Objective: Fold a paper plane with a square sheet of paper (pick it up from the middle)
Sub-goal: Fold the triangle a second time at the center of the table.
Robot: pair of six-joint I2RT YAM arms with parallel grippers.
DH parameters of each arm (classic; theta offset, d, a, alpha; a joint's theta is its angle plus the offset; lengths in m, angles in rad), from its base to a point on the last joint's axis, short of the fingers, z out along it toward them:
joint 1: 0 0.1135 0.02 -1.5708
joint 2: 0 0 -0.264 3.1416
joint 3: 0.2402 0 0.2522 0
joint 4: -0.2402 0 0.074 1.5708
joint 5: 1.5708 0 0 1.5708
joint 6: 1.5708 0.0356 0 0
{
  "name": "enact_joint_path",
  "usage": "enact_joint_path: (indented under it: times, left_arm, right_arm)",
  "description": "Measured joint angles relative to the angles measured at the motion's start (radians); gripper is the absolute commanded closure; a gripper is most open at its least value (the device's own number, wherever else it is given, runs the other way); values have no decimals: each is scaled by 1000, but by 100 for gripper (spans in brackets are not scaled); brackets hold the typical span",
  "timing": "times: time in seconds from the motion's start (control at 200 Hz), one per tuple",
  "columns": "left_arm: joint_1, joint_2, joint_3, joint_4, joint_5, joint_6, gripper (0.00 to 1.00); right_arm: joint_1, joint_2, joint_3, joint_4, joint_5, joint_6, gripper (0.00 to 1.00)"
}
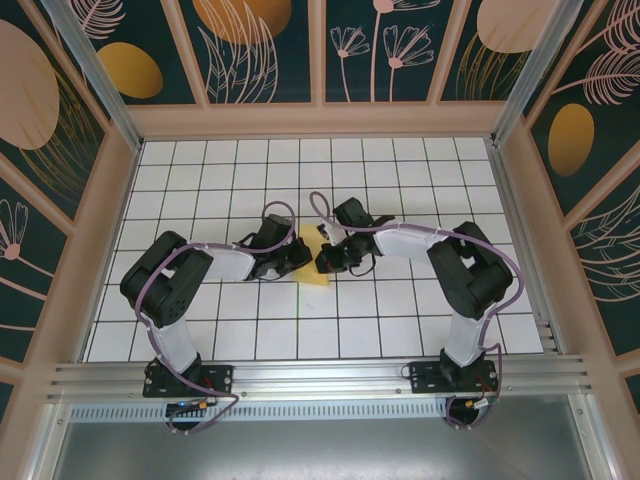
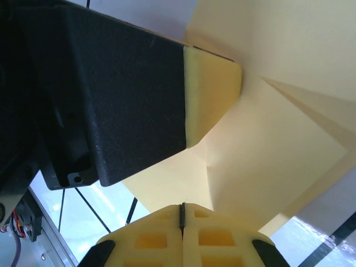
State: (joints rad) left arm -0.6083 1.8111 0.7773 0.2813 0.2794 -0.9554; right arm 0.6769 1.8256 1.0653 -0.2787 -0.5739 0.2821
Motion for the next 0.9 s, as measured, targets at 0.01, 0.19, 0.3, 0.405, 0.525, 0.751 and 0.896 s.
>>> enact_joint_path:
  times: [0.01, 0.19, 0.3, 0.405, 0.525, 0.751, 0.896]
  left_arm:
    - [0, 0, 0, 0, 0, 0, 92]
    - [0, 0, -1, 3, 0, -7, 92]
    - [0, 0, -2, 3, 0, -8, 93]
    - [0, 0, -2, 3, -1, -11, 93]
    - [0, 0, -2, 3, -2, -11, 93]
    - [0, 0, -2, 3, -5, -15, 93]
    - [0, 0, -2, 3, -8, -16, 93]
  right_arm:
    - [1, 2, 0, 0, 1, 0, 97]
    - [9, 24, 0, -15, 17, 0, 97]
    - [12, 30, 0, -21, 28, -1, 97]
    - [12, 31, 0, -26, 32, -8, 97]
    - [12, 31, 0, -26, 35, -14, 97]
    - [14, 34, -1, -41, 43, -25, 98]
    - [17, 36, -14, -43, 51, -41, 98]
